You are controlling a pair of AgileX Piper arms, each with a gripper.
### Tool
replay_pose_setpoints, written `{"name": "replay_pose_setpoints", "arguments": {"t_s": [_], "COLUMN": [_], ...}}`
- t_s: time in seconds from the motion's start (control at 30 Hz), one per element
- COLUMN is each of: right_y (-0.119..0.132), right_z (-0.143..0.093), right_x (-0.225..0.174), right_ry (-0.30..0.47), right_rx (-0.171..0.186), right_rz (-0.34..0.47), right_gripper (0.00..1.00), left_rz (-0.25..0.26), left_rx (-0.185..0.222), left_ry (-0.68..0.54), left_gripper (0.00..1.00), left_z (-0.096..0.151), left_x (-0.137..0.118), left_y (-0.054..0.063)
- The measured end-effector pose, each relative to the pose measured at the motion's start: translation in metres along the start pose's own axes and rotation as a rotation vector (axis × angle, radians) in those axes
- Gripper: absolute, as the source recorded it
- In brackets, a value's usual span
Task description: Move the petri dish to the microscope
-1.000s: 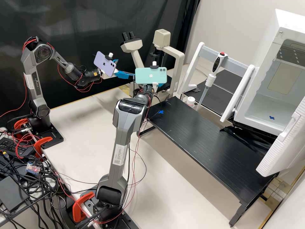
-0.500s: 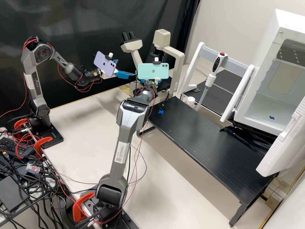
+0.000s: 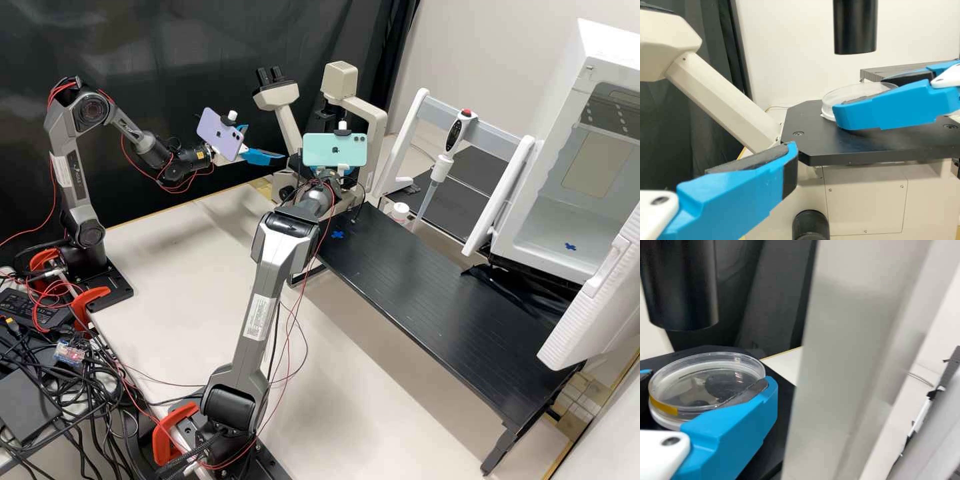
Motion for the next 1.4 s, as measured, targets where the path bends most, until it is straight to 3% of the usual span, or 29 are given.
{"name": "replay_pose_setpoints", "arguments": {"t_s": [0.13, 0.3, 0.6, 0.97, 1.17, 1.4], "right_y": [-0.001, -0.001, -0.011, -0.009, -0.013, -0.016], "right_z": [0.002, 0.003, 0.008, -0.008, -0.015, -0.03], "right_x": [0.001, 0.001, -0.005, -0.047, -0.086, -0.147], "right_ry": [-0.004, -0.005, -0.022, 0.052, 0.11, 0.279], "right_rx": [-0.003, -0.036, -0.03, -0.013, -0.073, -0.134], "right_rz": [-0.003, -0.008, -0.042, -0.063, -0.031, 0.114], "right_gripper": [1.0, 1.0, 1.0, 1.0, 1.0, 1.0], "left_rz": [0.0, 0.0, 0.0, 0.0, 0.0, 0.0], "left_rx": [0.0, 0.0, 0.0, 0.0, 0.0, 0.0], "left_ry": [0.0, 0.0, 0.0, 0.0, 0.0, 0.0], "left_gripper": [1.0, 1.0, 1.0, 1.0, 1.0, 1.0], "left_z": [0.0, 0.0, 0.0, 0.0, 0.0, 0.0], "left_x": [0.0, 0.0, 0.0, 0.0, 0.0, 0.0], "left_y": [0.0, 0.0, 0.0, 0.0, 0.0, 0.0]}}
